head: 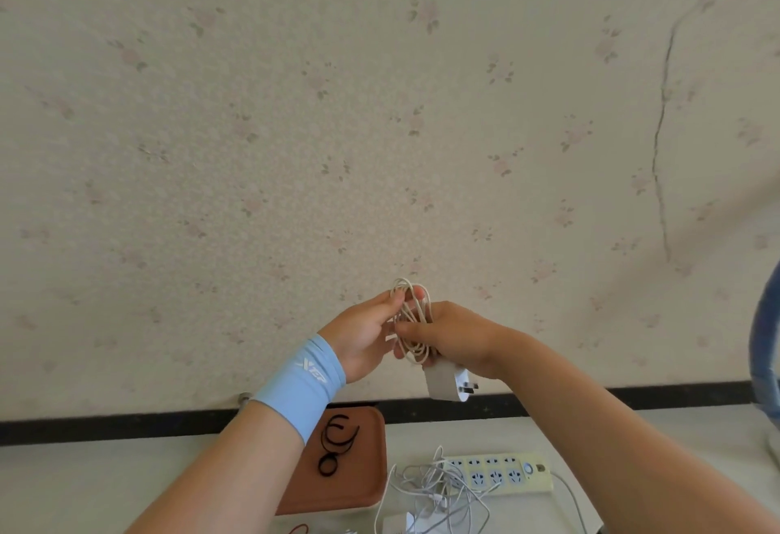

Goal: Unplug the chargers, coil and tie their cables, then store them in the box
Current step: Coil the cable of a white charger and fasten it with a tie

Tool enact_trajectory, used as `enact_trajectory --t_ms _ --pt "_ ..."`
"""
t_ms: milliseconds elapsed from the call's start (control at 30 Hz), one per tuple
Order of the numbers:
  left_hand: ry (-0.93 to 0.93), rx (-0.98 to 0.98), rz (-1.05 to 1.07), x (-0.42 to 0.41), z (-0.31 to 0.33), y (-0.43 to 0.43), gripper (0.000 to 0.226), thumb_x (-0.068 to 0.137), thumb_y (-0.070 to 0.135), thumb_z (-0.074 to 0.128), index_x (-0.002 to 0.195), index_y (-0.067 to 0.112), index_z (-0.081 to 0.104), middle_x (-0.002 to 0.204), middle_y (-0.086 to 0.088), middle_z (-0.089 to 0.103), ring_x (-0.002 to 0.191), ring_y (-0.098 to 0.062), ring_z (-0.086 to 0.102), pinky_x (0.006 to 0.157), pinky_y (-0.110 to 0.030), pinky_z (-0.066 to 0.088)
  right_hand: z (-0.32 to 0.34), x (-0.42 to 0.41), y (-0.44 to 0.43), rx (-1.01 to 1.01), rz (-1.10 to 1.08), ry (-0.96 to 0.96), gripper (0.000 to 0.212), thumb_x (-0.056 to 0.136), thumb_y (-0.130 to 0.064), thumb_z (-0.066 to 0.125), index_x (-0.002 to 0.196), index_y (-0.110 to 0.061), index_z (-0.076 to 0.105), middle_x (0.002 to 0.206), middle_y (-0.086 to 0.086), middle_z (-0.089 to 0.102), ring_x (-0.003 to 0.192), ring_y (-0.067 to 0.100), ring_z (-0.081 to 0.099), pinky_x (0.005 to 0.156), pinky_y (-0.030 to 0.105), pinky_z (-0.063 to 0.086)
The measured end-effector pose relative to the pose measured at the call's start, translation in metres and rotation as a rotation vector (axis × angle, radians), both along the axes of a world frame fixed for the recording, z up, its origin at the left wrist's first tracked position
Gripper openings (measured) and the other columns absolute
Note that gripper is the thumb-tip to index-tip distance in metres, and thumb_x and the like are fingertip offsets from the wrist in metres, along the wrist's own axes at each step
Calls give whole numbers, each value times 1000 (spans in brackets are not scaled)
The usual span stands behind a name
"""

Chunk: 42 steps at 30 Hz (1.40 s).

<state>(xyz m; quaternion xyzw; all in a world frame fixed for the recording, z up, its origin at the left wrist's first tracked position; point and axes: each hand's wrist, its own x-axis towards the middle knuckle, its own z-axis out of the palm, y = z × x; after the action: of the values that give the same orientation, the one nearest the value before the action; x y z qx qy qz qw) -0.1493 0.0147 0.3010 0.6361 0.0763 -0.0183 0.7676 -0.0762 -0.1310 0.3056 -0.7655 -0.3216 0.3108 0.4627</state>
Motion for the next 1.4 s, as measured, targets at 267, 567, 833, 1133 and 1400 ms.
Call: enact_trajectory --t_ms 267,567,833,1133,1400 --pt "35 310 -21 -10 12 22 27 94 36 61 113 22 75 110 3 74 108 -12 63 110 -38 40 3 10 -2 -38 87 171 19 102 -30 58 100 -14 67 81 -1 65 77 15 58 82 29 50" --pt "-127 63 166 -10 14 9 40 103 40 41 114 8 61 115 -9 72 112 -25 67 101 -39 50 2 5 -7 36 299 356 19 108 -23 44 98 -11 55 82 7 67 93 35 68 99 46 51" --pt "-71 -372 354 -6 25 -11 37 102 42 47 81 13 55 48 4 28 39 -10 26 42 -23 37 -7 -9 11 -6 367 453 19 98 -28 59 90 -12 58 72 3 54 65 16 53 74 29 44" --pt "-88 -402 503 -3 34 1 30 104 39 40 90 15 52 51 5 27 39 -8 21 36 -20 22 2 -13 11 -30 391 251 29 97 -45 58 102 -19 70 93 2 74 89 19 68 87 29 51" --pt "-109 -516 391 -3 25 6 31 98 42 53 107 13 54 66 0 57 52 -12 55 64 -28 56 -5 -15 14 4 348 348 24 106 -33 46 90 -17 55 72 -3 56 70 19 62 71 35 47"
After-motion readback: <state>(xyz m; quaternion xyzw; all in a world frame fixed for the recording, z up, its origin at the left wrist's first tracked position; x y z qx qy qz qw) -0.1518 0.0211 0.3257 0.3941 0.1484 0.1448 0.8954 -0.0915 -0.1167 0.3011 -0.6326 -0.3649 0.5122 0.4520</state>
